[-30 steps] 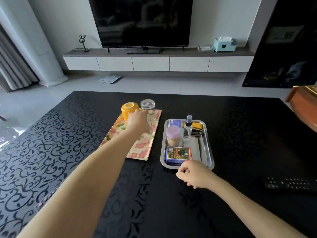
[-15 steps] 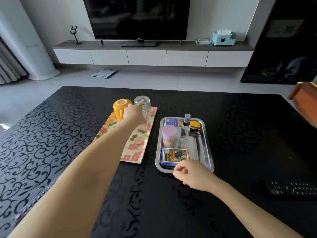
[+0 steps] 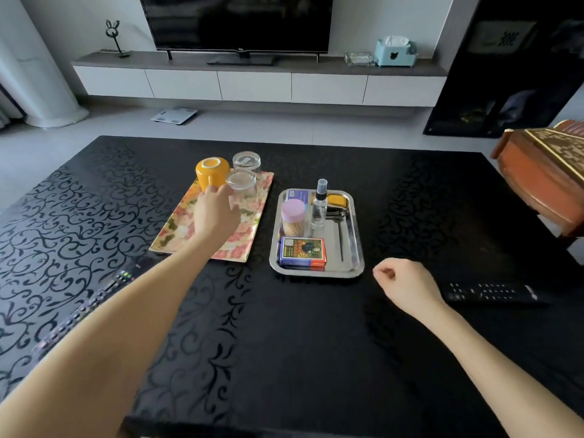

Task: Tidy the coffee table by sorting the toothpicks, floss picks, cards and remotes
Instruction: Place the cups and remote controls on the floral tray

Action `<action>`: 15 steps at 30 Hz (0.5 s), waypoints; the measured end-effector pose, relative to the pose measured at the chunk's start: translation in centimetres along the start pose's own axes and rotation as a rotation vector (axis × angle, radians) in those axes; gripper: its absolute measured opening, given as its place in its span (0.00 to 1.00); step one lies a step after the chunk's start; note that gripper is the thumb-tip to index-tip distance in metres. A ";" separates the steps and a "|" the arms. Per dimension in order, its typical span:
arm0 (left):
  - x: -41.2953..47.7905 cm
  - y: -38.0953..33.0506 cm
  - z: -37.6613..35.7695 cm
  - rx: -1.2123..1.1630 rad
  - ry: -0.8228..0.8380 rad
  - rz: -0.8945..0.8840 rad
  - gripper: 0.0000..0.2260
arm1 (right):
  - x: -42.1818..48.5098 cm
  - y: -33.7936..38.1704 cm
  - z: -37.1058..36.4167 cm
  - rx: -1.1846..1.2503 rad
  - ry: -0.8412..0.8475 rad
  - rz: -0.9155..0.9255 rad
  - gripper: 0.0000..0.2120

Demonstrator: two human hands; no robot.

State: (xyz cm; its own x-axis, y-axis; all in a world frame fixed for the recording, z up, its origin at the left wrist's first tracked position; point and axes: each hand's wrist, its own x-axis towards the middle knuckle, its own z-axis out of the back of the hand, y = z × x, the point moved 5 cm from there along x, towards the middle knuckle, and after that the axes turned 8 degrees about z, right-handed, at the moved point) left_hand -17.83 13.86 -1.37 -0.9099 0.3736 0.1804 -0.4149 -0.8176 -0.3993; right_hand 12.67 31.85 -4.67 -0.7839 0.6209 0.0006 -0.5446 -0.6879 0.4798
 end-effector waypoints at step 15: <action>-11.6 1.5 -0.5 0.049 0.087 -0.057 0.11 | -3.5 -10.4 3.5 -0.933 0.172 -0.086 0.15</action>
State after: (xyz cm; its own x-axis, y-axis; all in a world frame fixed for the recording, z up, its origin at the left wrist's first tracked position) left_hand -7.92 8.51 -4.53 -0.8822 0.4548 0.1218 -0.4673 -0.8139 -0.3454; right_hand 22.08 38.15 -6.55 -0.7229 0.6705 -0.1669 -0.5623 -0.7113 -0.4218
